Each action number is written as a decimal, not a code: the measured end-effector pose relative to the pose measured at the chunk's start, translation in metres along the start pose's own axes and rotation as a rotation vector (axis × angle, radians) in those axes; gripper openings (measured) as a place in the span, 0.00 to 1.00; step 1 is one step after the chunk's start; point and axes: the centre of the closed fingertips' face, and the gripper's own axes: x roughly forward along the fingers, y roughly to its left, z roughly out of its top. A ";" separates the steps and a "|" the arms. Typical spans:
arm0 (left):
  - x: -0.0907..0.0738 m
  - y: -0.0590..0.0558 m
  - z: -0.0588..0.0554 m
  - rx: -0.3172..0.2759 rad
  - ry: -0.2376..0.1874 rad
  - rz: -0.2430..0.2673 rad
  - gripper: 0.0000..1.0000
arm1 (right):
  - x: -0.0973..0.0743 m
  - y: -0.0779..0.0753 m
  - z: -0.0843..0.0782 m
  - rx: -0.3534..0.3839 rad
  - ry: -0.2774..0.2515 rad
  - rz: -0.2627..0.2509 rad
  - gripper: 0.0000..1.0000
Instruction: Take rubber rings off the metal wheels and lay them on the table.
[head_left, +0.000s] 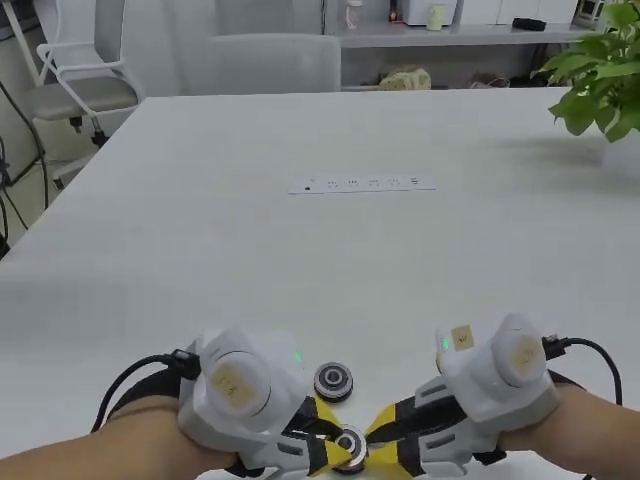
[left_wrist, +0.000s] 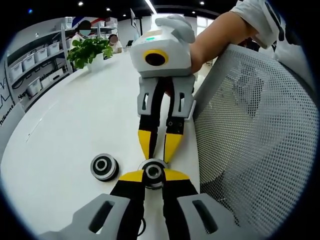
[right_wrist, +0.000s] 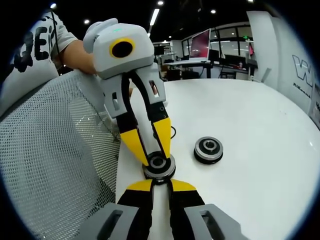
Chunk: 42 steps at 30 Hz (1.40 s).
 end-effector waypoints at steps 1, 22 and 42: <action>0.000 0.000 0.000 -0.001 0.000 -0.001 0.07 | 0.000 0.000 0.000 0.001 0.002 0.000 0.05; 0.000 0.000 0.000 0.009 0.008 0.009 0.07 | -0.003 -0.008 -0.001 0.315 -0.053 0.000 0.00; 0.001 0.000 0.001 -0.004 0.012 0.021 0.06 | -0.012 -0.010 0.011 0.533 -0.173 0.036 0.00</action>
